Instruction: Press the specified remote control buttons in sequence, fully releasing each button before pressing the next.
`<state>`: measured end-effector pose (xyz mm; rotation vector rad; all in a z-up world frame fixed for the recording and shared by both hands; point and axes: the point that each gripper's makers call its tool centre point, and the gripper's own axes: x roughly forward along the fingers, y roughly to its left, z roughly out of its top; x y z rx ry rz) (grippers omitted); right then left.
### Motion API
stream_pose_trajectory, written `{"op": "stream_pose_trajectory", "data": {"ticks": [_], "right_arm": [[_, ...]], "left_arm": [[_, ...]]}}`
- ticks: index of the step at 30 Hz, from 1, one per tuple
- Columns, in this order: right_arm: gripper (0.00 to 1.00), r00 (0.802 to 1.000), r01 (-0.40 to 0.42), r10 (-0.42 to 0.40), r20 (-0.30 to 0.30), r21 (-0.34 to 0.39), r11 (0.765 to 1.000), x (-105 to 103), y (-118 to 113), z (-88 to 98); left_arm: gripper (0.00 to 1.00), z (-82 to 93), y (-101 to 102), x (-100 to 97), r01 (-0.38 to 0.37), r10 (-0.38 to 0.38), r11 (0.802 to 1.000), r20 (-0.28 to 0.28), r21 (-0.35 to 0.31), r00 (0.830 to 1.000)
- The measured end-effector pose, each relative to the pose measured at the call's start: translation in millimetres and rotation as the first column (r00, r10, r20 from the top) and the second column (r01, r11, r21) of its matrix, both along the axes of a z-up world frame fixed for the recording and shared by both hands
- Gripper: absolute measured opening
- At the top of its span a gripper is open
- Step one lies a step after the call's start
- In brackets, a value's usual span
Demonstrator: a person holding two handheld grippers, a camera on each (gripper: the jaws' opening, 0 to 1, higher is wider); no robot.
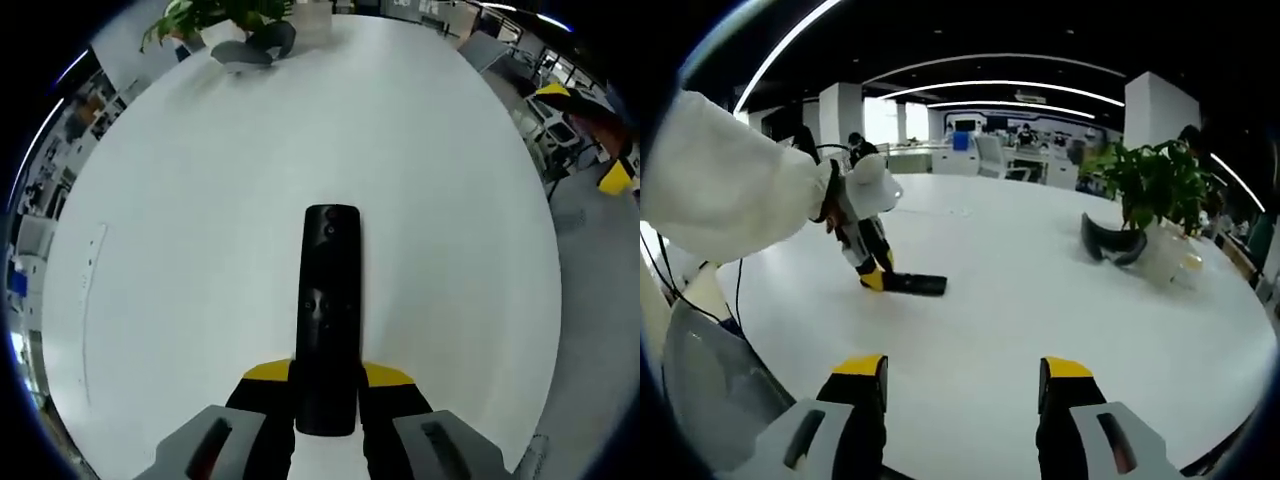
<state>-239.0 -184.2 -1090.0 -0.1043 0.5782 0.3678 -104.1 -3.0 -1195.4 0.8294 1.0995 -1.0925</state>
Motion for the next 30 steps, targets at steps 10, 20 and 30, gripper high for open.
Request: {"op": "stream_pose_trajectory", "data": {"ticks": [10, 20, 30], "right_arm": [[0.56, 1.000, 0.012, -0.011, -0.019, 0.037, 0.999, -1, 0, -0.3], [0.47, 0.999, -0.019, 0.022, -0.049, 0.057, 0.998, -5, 7, -2.5], [0.42, 0.994, -0.069, 0.075, -0.081, 0.066, 0.995, -10, 16, -6.2]], "left_arm": [[0.23, 0.1, -2, -27.1, 0.020, -0.020, 0.999, 0.003, -0.034, 1.000], [0.23, 0.5, -5, -45.1, -0.008, 0.009, 0.998, 0.013, -0.065, 1.000], [0.23, 1.6, -8, -66.8, -0.003, 0.004, 0.997, 0.018, -0.074, 1.000]]}}
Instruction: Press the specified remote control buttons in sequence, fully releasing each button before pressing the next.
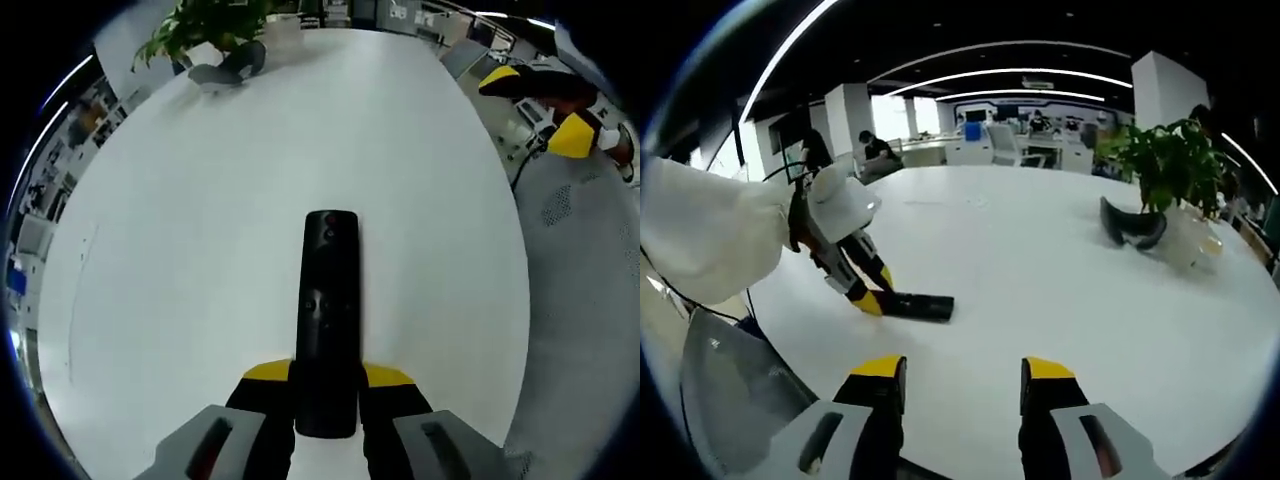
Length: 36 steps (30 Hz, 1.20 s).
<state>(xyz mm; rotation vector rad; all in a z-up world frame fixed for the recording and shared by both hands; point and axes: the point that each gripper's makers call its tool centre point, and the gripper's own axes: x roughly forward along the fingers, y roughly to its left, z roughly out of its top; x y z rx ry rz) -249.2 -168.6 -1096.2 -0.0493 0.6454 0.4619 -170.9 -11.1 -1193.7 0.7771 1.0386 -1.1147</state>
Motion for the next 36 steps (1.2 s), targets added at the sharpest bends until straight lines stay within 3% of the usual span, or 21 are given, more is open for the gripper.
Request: {"op": "stream_pose_trajectory", "data": {"ticks": [9, 15, 24, 27, 36], "right_arm": [[0.38, 0.999, -0.041, 0.042, -0.026, 0.037, 0.998, -4, 7, 0.7], [0.37, 0.997, -0.077, 0.078, -0.025, 0.033, 0.996, 0, 14, 8.0], [0.25, 0.991, -0.134, 0.135, -0.007, 0.063, 0.989, 10, 36, 20.1], [0.20, 0.985, -0.170, 0.171, -0.018, 0.037, 0.985, 11, 43, 17.1], [0.10, 0.974, -0.224, 0.224, -0.040, 0.013, 0.974, 12, 59, 8.4]], "left_arm": [[0.23, 0.1, -2, -17.6, -0.024, 0.023, 0.999, -0.016, -0.049, 1.000], [0.23, -0.6, -5, -34.9, 0.005, -0.005, 0.998, -0.003, -0.063, 1.000], [0.23, -1.2, -11, -59.9, 0.028, -0.028, 0.998, 0.011, -0.050, 1.000], [0.23, -1.3, -13, -68.1, 0.047, -0.046, 0.998, 0.010, -0.047, 0.999], [0.23, -0.4, -17, -84.2, 0.023, -0.020, 0.992, 0.018, -0.124, 1.000]]}}
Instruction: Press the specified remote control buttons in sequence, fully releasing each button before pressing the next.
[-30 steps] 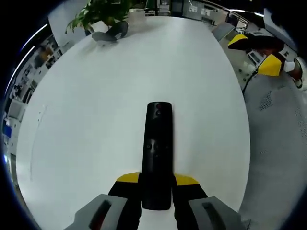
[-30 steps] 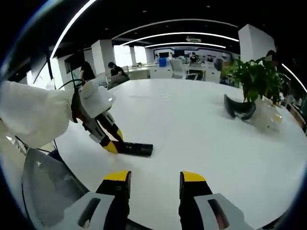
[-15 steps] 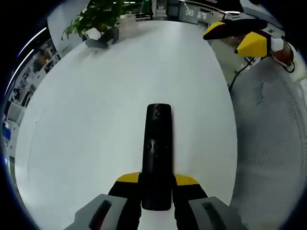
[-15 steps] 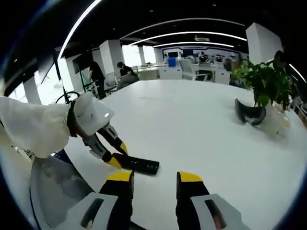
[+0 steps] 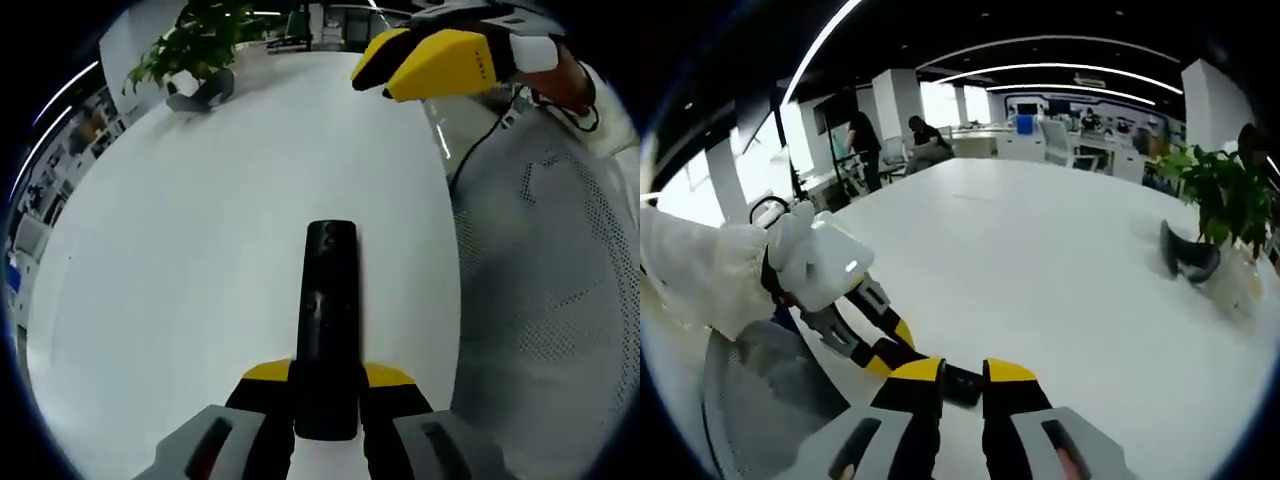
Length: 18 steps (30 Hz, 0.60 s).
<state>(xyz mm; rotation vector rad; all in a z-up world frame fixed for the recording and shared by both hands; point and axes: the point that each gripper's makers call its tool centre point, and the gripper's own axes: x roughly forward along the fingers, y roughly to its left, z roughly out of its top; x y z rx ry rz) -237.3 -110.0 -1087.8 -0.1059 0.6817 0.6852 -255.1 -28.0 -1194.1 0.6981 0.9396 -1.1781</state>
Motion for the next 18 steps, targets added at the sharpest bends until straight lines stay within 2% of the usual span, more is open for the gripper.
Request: {"op": "stream_pose_trajectory", "data": {"ticks": [6, 14, 16, 18], "right_arm": [[0.00, 0.998, -0.023, 0.021, -0.056, -0.032, 0.999, 0, 2, -18.6], [0.00, 0.990, -0.029, 0.025, -0.141, -0.029, 0.999, -1, 5, -43.5], [0.00, 0.985, -0.017, 0.013, -0.172, -0.020, 1.000, -4, 4, -49.1], [0.00, 0.972, 0.024, -0.023, -0.235, 0.001, 1.000, -9, 2, -55.4]], "left_arm": [[0.24, 0.0, -4, -12.9, 0.012, -0.012, 1.000, 0.013, 0.001, 1.000], [0.24, -0.2, -8, -25.8, 0.006, -0.006, 1.000, 0.012, -0.005, 1.000], [0.24, -0.3, -9, -30.1, 0.014, -0.014, 1.000, 0.011, 0.001, 1.000], [0.24, -0.5, -10, -32.6, 0.012, -0.012, 1.000, 0.013, 0.006, 1.000]]}}
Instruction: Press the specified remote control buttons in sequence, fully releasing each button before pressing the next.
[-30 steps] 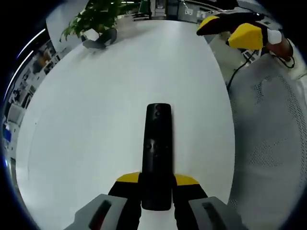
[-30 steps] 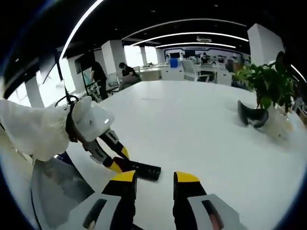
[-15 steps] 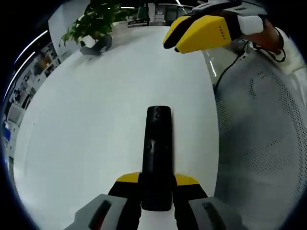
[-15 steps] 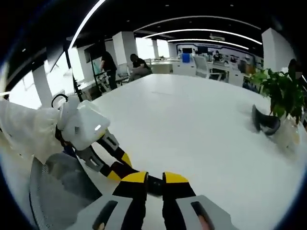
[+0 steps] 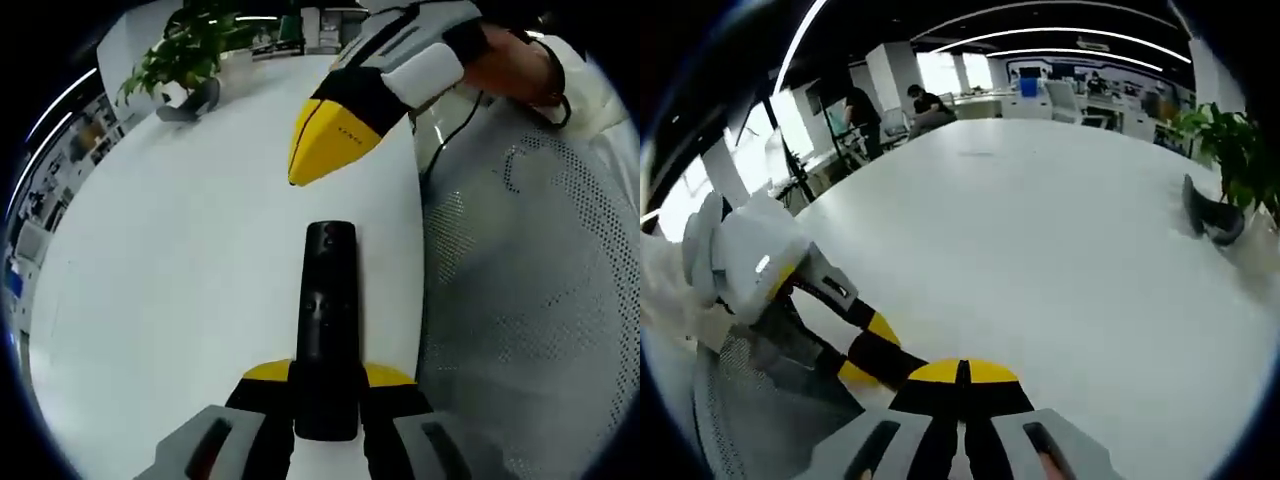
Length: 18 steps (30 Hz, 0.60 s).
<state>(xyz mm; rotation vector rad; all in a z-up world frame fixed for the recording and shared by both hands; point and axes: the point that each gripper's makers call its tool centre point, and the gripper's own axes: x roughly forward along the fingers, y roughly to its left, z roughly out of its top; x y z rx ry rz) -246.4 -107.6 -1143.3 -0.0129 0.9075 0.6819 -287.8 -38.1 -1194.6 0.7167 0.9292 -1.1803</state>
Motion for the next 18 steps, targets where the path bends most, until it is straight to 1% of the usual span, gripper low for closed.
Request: {"op": "stream_pose_trajectory", "data": {"ticks": [1, 3, 4, 5, 6, 7, 8, 10, 12, 14, 18], "right_arm": [[0.00, 0.999, 0.016, -0.016, -0.032, 0.002, 1.000, -2, -2, -2.7], [0.00, 0.997, 0.026, -0.026, -0.068, 0.001, 1.000, -3, -2, -4.9], [0.00, 0.995, 0.039, -0.039, -0.096, -0.006, 0.999, -6, -4, -8.5], [0.00, 0.988, 0.045, -0.049, -0.148, -0.028, 0.999, -12, -8, -15.4], [0.00, 0.982, 0.038, -0.045, -0.183, -0.043, 0.998, -16, -9, -19.2], [0.00, 0.977, 0.047, -0.058, -0.205, -0.057, 0.997, -18, -11, -22.6], [0.00, 0.973, 0.056, -0.070, -0.219, -0.072, 0.996, -19, -14, -26.5], [0.00, 0.971, 0.059, -0.075, -0.228, -0.075, 0.995, -20, -15, -26.9], [0.00, 0.967, 0.070, -0.080, -0.240, -0.048, 0.996, -21, -13, -25.2], [0.00, 0.959, 0.073, -0.079, -0.272, -0.031, 0.997, -24, -11, -25.8], [0.00, 0.948, 0.060, -0.068, -0.311, -0.036, 0.998, -31, -9, -31.0]], "left_arm": [[0.24, 0.0, 0, -1.1, -0.003, 0.003, 1.000, -0.001, 0.000, 1.000], [0.24, -0.2, -1, -4.1, -0.007, 0.007, 1.000, 0.001, -0.001, 1.000], [0.24, -0.1, -1, -5.5, -0.011, 0.011, 1.000, 0.002, -0.005, 1.000], [0.24, -0.1, -1, -6.7, -0.013, 0.013, 1.000, 0.001, -0.008, 1.000], [0.24, 0.0, -1, -8.8, -0.012, 0.012, 1.000, 0.000, -0.014, 1.000], [0.24, 0.0, -2, -10.0, -0.010, 0.010, 1.000, 0.001, -0.017, 1.000], [0.24, 0.0, -2, -10.8, -0.010, 0.010, 1.000, 0.003, -0.020, 1.000], [0.24, 0.0, -2, -11.1, -0.021, 0.022, 0.999, 0.007, -0.031, 1.000], [0.24, 0.0, -3, -12.5, -0.025, 0.025, 0.999, 0.010, -0.031, 1.000], [0.24, 0.2, -4, -14.2, -0.026, 0.026, 0.999, 0.011, -0.032, 1.000], [0.24, 0.5, -4, -15.9, -0.043, 0.044, 0.998, 0.012, -0.055, 0.999]]}}
